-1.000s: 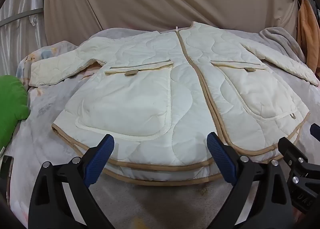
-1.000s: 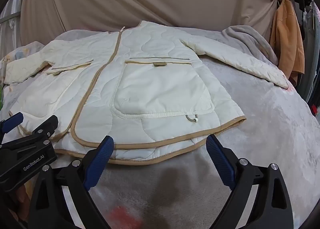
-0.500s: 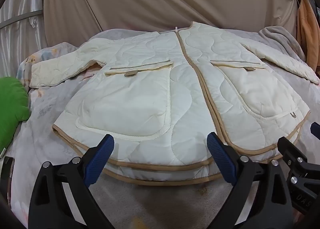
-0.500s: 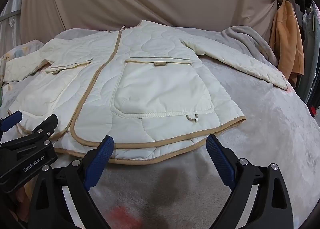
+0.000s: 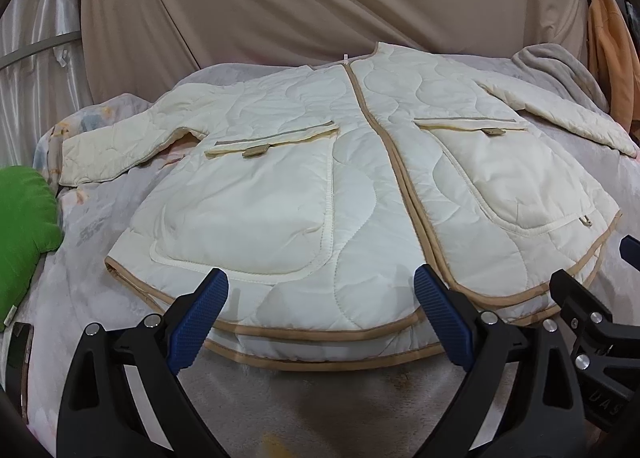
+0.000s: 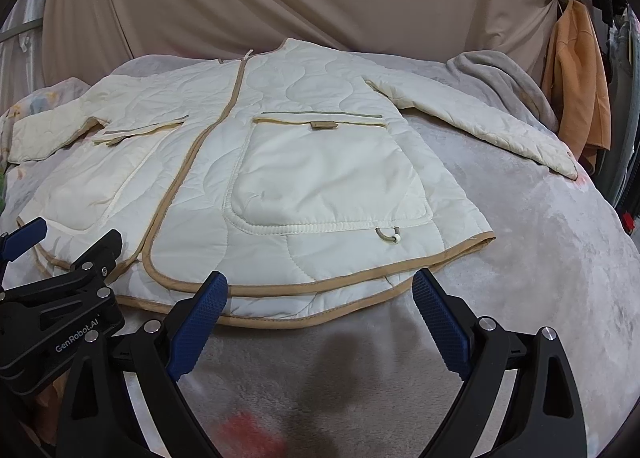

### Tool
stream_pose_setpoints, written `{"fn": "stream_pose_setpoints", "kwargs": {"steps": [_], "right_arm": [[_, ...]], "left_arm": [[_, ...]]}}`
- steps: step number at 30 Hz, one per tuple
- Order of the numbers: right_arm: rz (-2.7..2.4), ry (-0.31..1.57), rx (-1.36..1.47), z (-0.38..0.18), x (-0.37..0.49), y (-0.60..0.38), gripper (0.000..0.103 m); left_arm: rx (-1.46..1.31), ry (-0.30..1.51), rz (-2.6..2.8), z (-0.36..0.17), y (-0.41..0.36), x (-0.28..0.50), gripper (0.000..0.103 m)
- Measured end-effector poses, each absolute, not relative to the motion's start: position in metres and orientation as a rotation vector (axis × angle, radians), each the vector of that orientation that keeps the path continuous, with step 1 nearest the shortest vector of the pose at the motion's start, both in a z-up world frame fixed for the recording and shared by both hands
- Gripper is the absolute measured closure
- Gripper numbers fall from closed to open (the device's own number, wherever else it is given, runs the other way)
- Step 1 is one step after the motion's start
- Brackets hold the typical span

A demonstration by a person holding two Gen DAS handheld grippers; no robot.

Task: Fold large clothes

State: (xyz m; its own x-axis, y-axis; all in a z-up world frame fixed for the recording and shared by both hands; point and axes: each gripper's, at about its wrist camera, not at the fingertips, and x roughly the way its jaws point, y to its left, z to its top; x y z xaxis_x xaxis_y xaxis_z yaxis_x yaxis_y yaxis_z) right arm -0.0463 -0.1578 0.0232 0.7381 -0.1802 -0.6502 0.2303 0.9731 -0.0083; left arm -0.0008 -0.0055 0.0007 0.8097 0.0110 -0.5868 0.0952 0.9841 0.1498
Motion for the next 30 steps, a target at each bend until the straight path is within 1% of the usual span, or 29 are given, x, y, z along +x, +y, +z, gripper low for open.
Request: {"fn": "stream_pose_setpoints", "kwargs": {"steps": [30], "right_arm": [[-0.229,0.708,0.067,0.0235,-0.045,-0.1547,0.012]], "left_arm": [[0.198,0.617,-0.046,-0.0008,-0.0116,-0.0025,0.011]]}}
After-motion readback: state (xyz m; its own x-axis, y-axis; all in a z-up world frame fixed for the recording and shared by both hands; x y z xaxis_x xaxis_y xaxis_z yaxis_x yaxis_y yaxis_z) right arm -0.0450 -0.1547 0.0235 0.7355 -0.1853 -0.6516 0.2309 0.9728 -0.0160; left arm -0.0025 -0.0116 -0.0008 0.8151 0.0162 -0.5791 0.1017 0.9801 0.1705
